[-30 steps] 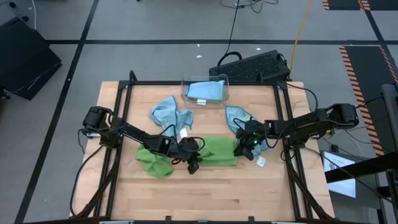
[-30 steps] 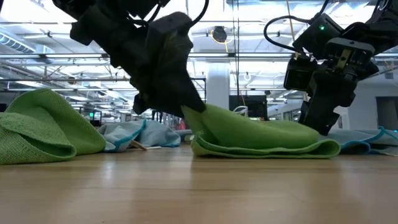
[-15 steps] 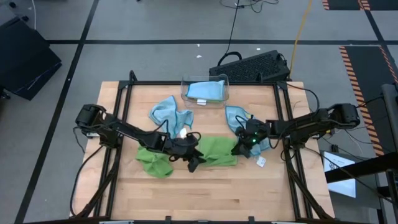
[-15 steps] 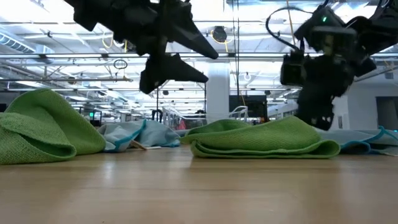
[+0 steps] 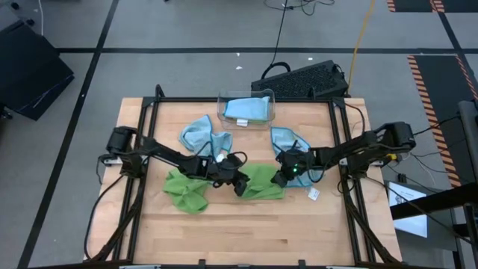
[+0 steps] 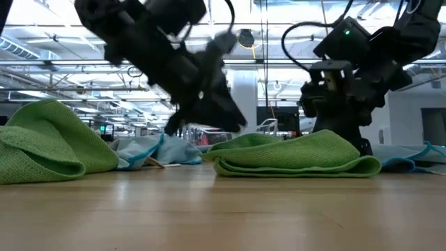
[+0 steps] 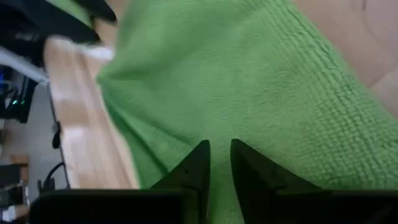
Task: Fold microfiber towels
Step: Fold the right green microfiber cloth
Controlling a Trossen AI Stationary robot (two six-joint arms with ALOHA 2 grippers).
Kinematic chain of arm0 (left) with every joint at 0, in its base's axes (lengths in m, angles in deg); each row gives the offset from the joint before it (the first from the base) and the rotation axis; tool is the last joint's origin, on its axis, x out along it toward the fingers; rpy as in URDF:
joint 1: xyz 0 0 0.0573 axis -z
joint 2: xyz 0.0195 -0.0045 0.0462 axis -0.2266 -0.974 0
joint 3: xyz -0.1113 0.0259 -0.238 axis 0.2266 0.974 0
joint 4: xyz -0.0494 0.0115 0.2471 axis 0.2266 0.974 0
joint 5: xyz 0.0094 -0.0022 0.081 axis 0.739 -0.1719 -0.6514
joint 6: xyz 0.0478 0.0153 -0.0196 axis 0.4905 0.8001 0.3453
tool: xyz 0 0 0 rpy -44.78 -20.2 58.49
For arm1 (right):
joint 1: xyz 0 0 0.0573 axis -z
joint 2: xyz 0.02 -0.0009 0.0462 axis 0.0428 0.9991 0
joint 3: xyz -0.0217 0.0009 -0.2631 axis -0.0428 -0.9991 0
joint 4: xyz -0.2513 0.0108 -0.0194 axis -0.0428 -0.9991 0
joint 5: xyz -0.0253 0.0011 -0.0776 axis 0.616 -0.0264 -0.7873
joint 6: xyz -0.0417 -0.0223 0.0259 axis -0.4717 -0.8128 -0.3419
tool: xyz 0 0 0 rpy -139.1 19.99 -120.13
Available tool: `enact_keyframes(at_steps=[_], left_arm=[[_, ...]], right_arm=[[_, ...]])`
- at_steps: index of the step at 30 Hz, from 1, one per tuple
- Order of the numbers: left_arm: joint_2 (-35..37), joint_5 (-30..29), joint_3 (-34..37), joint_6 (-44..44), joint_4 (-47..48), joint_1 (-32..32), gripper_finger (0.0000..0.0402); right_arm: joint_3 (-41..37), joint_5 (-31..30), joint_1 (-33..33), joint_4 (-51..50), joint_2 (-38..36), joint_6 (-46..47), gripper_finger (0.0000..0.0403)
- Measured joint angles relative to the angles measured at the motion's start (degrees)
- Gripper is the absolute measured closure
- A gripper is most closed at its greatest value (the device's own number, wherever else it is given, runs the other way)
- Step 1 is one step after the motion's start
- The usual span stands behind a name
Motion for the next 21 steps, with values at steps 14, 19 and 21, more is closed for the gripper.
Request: enact_keyframes(at_steps=[14, 19, 21], left_arm=[[-7.9, 2.1, -0.1, -3.4, -2.0, -0.3, 0.0398], [-7.8, 2.7, -0.1, -3.5, -1.9, -0.3, 0.0384], [-7.6, 2.9, -0.1, -3.6, -2.0, -0.5, 0.0378]], right_arm=[[1.9, 6.1, -5.9, -1.5, 2.3, -4.2, 0.0372], [1.9, 10.9, -7.7, -2.4, 2.3, -9.0, 0.0372], [1.9, 12.4, -7.8, -3.8, 2.3, -9.7, 0.0372]])
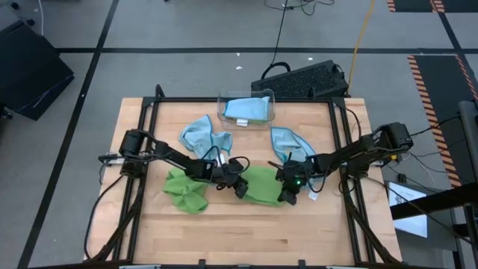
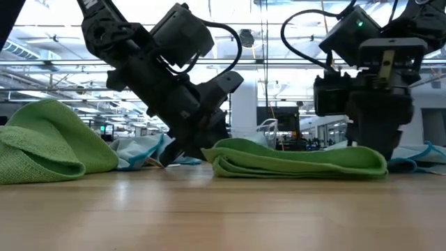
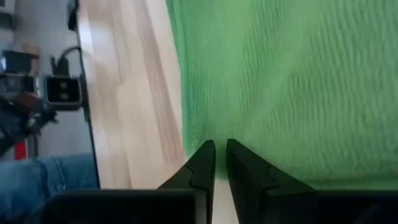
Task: Fold microfiber towels
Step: Fold the right green microfiber cloth, then put the right folded green microfiber cloth into the transparent bin
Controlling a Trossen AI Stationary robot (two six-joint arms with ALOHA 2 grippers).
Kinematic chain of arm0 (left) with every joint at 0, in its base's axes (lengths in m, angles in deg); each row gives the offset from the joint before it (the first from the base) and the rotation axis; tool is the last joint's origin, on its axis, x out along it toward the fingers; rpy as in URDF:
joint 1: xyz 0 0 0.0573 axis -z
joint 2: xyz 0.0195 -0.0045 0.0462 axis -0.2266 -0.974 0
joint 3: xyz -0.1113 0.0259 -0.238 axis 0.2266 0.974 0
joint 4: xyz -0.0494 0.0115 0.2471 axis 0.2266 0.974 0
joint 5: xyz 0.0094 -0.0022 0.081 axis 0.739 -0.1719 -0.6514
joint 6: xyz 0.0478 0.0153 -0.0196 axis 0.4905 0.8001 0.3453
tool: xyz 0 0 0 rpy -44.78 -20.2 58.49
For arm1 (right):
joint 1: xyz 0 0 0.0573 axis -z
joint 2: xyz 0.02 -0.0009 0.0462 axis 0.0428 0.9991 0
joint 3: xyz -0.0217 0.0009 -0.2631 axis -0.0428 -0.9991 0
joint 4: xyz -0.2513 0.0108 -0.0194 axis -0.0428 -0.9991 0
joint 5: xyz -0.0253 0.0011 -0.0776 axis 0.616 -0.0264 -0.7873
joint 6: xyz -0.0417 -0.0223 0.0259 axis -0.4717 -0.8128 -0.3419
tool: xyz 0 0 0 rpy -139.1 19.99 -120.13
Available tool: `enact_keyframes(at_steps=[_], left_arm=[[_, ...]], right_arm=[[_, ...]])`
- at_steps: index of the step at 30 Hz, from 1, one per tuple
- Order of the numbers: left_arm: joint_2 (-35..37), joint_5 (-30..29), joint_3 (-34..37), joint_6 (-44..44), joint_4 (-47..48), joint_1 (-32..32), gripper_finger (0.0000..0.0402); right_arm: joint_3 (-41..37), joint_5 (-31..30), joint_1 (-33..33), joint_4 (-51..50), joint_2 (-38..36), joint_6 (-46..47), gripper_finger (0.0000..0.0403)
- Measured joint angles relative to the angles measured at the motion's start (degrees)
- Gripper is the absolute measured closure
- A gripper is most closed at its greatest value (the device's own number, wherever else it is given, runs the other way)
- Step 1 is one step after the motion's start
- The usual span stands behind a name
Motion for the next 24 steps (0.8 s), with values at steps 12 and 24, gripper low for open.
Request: enact_keyframes(at_steps=[12, 24], left_arm=[[10.2, 0.7, 0.0, 1.0, 0.1, -0.9, 0.0381], [14.7, 8.2, -6.9, 12.3, 11.6, -7.5, 0.0211]], right_arm=[[0.0, -2.4, 4.4, -9.9, -13.4, 3.1, 0.0369], [-0.1, -7.6, 11.2, -20.5, -22.8, 12.0, 0.0275]])
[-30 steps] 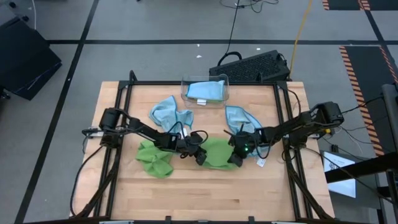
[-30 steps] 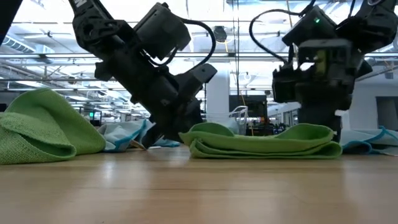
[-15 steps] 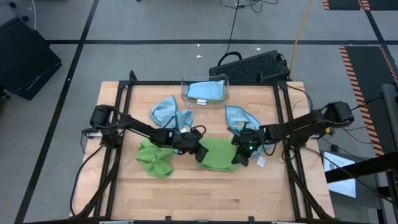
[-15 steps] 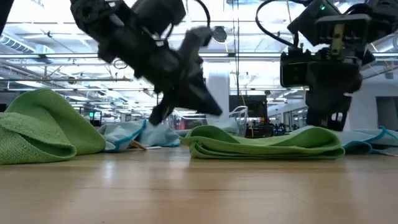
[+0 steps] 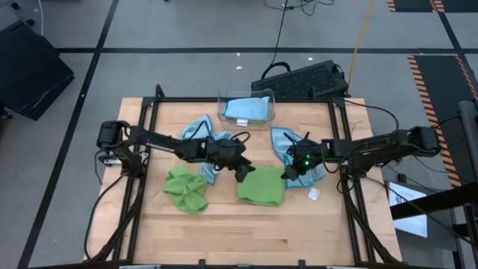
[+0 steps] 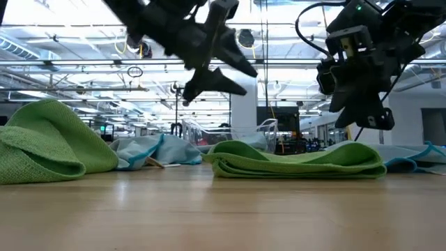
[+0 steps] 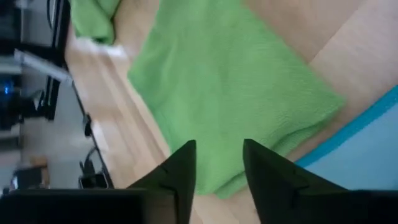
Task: Fold microfiber towels
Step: Put the right folded green microfiber cloth into the transparent bin
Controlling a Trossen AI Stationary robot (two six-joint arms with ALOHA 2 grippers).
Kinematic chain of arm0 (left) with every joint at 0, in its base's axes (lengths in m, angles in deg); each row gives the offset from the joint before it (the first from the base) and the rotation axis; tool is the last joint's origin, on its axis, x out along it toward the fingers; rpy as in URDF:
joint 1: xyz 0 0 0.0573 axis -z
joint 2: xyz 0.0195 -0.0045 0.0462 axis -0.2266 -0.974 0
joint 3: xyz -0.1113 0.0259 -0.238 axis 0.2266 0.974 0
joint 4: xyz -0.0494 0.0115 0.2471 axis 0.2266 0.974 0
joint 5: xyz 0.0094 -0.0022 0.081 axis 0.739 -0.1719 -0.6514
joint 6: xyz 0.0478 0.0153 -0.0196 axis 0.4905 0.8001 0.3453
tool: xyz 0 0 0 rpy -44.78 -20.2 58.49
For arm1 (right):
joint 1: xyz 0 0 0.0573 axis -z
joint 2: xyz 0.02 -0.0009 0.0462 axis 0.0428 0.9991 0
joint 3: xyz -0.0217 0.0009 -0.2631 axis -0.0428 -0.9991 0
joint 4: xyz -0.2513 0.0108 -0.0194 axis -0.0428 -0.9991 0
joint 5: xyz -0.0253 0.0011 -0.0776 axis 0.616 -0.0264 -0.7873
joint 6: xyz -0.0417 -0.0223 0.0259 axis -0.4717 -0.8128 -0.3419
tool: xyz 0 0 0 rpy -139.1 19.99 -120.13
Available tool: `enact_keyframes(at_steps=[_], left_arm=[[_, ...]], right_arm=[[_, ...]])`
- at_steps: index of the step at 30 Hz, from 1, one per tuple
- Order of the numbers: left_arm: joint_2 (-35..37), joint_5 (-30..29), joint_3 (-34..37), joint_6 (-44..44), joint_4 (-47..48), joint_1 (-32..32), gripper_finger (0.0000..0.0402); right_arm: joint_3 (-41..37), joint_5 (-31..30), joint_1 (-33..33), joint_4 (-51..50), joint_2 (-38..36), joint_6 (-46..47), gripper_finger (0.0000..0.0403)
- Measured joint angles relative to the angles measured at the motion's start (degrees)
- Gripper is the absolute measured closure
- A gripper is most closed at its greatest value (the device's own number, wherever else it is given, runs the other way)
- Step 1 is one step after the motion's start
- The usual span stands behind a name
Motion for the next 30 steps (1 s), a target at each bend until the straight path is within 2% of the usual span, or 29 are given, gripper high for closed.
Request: enact_keyframes(at_steps=[5, 8, 14, 19, 22, 26, 30], left_arm=[[-1.4, -0.9, -9.7, 14.7, 14.6, -1.5, 0.0171], [-3.3, 0.6, -12.2, 20.0, 16.8, -3.1, 0.0159], [-7.0, 6.0, -12.6, 19.1, 17.6, -6.6, 0.0123], [-11.0, 10.1, -12.6, 20.4, 17.8, -6.5, 0.0070], [-13.4, 13.4, -12.6, 19.4, 17.7, -6.4, 0.0049], [-16.5, 13.8, -12.5, 18.6, 18.7, -5.8, 0.0047], [-17.6, 10.2, -12.5, 18.8, 17.8, -5.3, 0.0065]], right_arm=[[0.0, -0.5, 0.6, 0.1, -0.2, 3.1, 0.0243], [0.0, 0.2, 0.6, -1.6, -0.7, 2.9, 0.0237], [0.0, 3.0, 1.5, -6.8, -1.5, -3.4, 0.0236], [0.0, 3.4, 5.0, -11.2, -1.8, -10.0, 0.0236], [0.0, 6.1, 7.7, -11.1, -1.8, -13.5, 0.0236], [0.0, 7.3, 10.0, -10.6, -1.8, -17.4, 0.0236], [0.0, 7.3, 11.6, -9.5, -1.8, -21.0, 0.0236]])
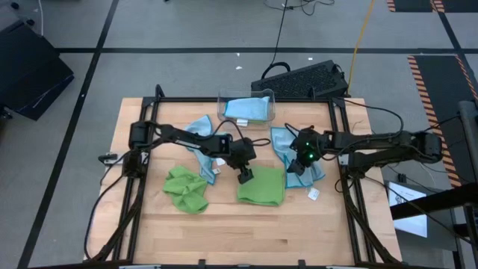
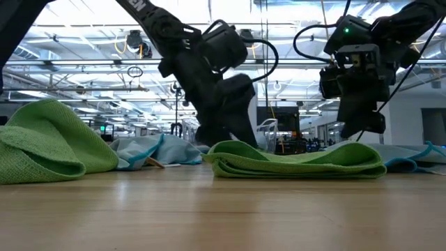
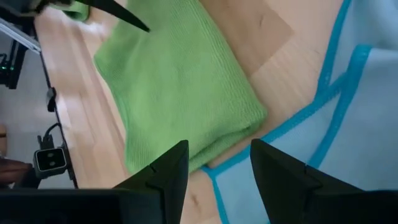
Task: Fold microfiber towels
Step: Put the right folded green microfiber cloth into the transparent bin
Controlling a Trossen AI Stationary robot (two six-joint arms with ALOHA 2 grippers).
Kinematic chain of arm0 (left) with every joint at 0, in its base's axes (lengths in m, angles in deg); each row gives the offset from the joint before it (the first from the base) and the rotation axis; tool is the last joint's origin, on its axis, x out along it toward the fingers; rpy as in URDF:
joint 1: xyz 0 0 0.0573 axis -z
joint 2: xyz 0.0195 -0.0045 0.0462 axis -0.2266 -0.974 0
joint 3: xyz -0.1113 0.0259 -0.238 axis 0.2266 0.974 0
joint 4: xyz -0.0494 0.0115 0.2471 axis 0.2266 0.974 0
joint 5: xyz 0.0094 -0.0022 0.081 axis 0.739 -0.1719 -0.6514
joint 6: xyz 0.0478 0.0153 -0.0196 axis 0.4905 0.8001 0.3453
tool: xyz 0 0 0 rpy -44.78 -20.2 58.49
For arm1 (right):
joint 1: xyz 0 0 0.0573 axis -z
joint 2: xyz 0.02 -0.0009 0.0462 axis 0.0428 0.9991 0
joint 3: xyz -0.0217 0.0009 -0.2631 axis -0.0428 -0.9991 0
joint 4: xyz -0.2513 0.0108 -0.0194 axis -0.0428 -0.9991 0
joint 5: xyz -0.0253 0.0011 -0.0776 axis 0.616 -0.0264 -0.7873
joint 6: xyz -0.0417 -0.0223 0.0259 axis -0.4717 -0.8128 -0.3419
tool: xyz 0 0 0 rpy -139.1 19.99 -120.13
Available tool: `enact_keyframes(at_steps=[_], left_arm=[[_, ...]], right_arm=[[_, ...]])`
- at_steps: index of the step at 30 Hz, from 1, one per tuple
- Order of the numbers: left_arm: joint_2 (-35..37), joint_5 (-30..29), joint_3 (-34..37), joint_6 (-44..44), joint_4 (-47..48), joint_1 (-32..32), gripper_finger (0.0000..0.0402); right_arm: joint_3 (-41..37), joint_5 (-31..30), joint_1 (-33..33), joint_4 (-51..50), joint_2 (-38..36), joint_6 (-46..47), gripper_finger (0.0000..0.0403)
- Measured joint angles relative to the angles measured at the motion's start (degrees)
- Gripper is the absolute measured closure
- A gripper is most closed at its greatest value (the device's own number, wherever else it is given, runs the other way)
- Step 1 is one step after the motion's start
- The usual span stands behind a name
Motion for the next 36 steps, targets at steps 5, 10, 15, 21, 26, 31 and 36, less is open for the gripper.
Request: enact_keyframes(at_steps=[5, 10, 15, 21, 26, 31, 36], left_arm=[[-1.9, 0.9, -0.1, 1.2, -0.7, 0.0, 0.0099], [-2.5, 2.0, -0.2, 6.0, -0.7, 0.1, 0.0161], [-2.8, 2.0, -0.1, 12.3, -1.4, 1.0, 0.0255], [-2.9, 2.0, 0.0, 13.7, -1.3, 2.5, 0.0382], [-0.1, -1.4, 0.1, 13.1, -0.2, 3.1, 0.0388], [5.1, -6.0, 0.0, 12.4, -0.4, 3.4, 0.0392], [7.5, -7.6, 0.1, 12.5, 0.8, 3.4, 0.0394]], right_arm=[[0.0, 0.1, 0.6, -0.3, 0.0, -0.4, 0.0236], [0.0, 0.2, 0.6, -0.3, 0.0, -0.3, 0.0236], [0.0, 0.2, 0.6, 0.4, 0.0, 1.6, 0.0236], [0.0, 0.1, 0.5, 6.3, 0.0, 3.1, 0.0236], [0.0, -0.3, 0.5, 11.1, 0.0, 1.9, 0.0227], [0.0, -4.8, 0.6, 14.4, 0.8, -3.4, 0.0180], [0.1, -4.5, 1.9, 21.2, 6.0, -6.8, 0.0112]])
